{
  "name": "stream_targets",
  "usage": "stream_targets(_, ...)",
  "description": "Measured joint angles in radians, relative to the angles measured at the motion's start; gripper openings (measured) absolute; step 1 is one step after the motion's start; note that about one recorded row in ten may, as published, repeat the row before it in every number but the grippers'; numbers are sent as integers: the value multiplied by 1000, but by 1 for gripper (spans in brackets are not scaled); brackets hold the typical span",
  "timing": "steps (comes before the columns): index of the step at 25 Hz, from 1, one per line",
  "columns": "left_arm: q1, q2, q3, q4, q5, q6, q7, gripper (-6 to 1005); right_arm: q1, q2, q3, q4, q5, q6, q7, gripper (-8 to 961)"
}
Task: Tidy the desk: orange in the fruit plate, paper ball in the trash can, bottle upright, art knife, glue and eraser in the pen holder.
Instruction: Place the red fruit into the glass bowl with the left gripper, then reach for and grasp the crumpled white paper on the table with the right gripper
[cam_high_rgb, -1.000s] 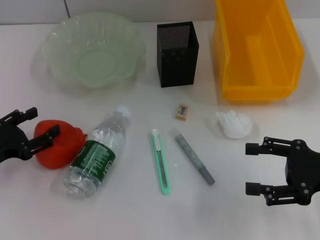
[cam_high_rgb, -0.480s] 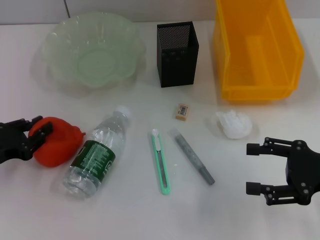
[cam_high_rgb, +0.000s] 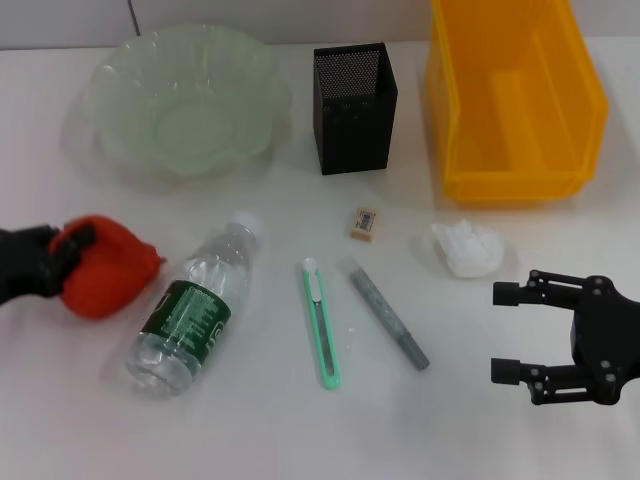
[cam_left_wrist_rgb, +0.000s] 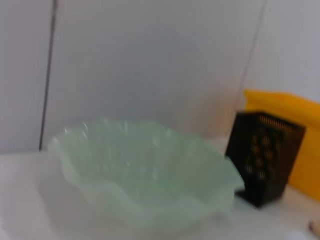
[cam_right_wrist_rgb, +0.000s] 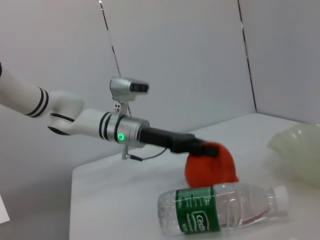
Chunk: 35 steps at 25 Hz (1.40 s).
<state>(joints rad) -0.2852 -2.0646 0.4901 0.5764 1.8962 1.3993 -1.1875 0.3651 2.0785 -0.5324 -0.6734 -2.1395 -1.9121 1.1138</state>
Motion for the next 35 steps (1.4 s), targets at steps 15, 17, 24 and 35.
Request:
stream_targets(15,-324,-6,-12,-112,-244,-221,100,71,2,1,8,2,4,2,7,835)
stream_targets(17,-370,-8,-8,-145,-248,-332,121,77,3,1,8,11,4,2,8,835)
stream_targets(24,-408,-14,-5,-207,-257,-420,195,195,3,2,7,22,4,12,9,834)
stream_targets(35,-165,-1,58,-132,-239,140,224,596,20,2,-21,-175,69,85,425,832)
